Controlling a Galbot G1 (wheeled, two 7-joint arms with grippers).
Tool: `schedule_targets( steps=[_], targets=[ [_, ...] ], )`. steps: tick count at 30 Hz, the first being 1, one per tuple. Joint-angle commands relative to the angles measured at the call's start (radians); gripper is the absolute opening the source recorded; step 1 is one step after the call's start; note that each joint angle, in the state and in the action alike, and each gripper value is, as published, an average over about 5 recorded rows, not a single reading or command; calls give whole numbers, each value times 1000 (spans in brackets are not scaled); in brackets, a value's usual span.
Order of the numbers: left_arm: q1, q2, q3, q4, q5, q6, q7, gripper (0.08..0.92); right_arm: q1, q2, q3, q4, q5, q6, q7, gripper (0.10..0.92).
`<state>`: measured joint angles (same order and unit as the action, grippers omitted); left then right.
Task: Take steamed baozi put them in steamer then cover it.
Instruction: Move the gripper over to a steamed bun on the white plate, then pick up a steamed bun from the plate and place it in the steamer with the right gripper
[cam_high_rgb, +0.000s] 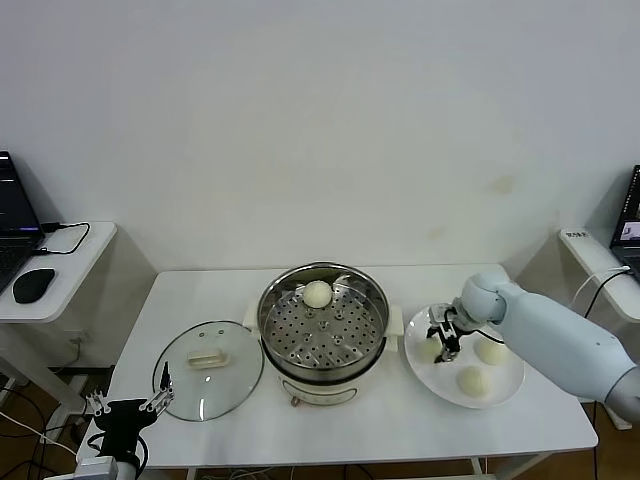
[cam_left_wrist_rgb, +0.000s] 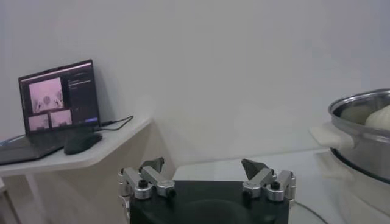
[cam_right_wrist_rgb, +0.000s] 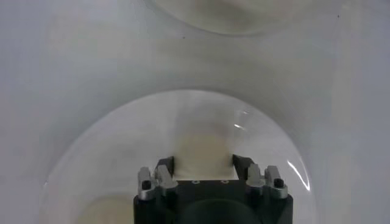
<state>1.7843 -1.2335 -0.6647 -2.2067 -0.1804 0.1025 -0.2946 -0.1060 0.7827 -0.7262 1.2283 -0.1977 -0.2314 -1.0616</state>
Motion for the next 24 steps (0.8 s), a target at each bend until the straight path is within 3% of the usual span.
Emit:
schedule_targets(
  steps=[1, 14, 24],
  targets=[
    [-3, 2, -1, -3, 0, 0, -1, 823, 68, -63, -46, 68, 51, -12, -16, 611],
    [-6, 15, 2, -24, -3, 2, -1, 823, 509, -202, -283, 218, 313, -72, -35, 608],
    [-25, 33, 3, -27, -15, 3, 0, 823, 871, 19, -515, 298, 599, -217, 57, 617]
  ],
)
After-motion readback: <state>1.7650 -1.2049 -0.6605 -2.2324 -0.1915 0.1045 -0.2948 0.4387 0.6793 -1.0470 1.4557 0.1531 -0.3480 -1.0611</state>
